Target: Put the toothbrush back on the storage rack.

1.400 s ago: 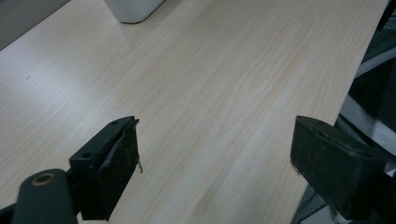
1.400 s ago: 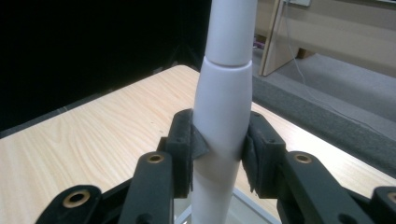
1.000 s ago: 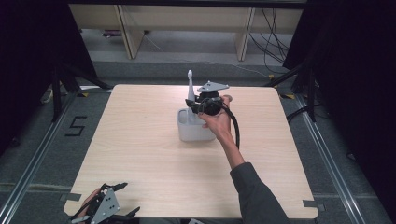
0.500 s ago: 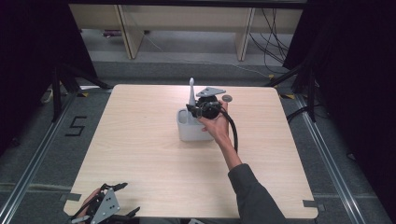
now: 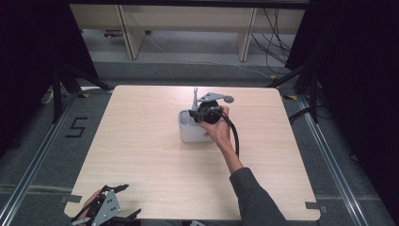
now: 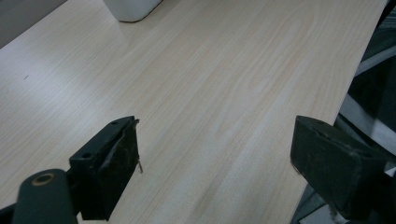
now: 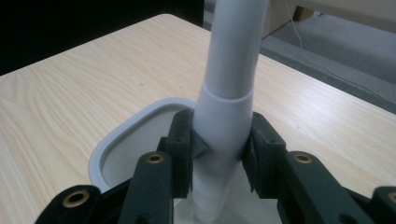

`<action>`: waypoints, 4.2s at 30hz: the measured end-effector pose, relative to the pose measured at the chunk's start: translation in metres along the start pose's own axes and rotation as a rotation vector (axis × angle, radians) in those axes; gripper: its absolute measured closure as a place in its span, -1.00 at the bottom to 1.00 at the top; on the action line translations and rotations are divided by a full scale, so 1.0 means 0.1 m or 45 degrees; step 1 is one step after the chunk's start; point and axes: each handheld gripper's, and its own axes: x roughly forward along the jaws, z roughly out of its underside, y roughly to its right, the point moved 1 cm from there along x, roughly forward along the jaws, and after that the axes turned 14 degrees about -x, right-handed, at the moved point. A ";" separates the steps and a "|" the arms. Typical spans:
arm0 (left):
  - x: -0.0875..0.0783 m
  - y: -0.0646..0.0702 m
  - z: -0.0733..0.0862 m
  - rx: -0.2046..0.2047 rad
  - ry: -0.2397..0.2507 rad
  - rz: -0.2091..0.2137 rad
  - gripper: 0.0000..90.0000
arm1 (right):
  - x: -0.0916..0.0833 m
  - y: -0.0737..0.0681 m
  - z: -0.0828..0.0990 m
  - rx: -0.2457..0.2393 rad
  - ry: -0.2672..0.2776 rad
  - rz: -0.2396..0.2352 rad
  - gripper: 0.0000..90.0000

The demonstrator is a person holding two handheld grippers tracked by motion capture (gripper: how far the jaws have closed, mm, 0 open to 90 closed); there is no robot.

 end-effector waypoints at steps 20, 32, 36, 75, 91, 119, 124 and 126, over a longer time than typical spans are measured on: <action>0.00 0.01 0.00 -0.007 0.004 0.004 -0.67 | 0.01 -0.04 0.02 0.011 0.006 -0.007 0.29; 0.01 0.01 0.00 -0.007 0.005 0.006 -0.67 | -0.13 -0.03 -0.02 0.022 0.020 0.010 0.02; 0.00 0.01 0.00 -0.008 0.005 0.004 -0.67 | -0.18 -0.03 -0.01 0.021 0.050 0.003 -0.03; 0.00 0.01 0.00 -0.018 0.015 0.009 -0.67 | -0.85 -0.21 0.17 -0.047 0.112 -0.014 -0.24; -0.01 0.01 -0.01 -0.005 0.004 -0.002 -0.67 | -0.98 -0.21 0.26 -0.036 0.115 -0.013 -0.28; 0.00 0.02 0.00 -0.006 0.018 0.007 -0.67 | -1.02 -0.33 0.36 -0.069 0.077 -0.047 -0.31; 0.00 0.02 0.00 -0.007 0.020 0.007 -0.67 | -1.06 -0.36 0.38 -0.044 0.069 -0.057 -0.32; 0.00 0.02 0.00 -0.007 0.017 0.004 -0.67 | -1.06 -0.35 0.40 -0.068 0.088 -0.044 -0.32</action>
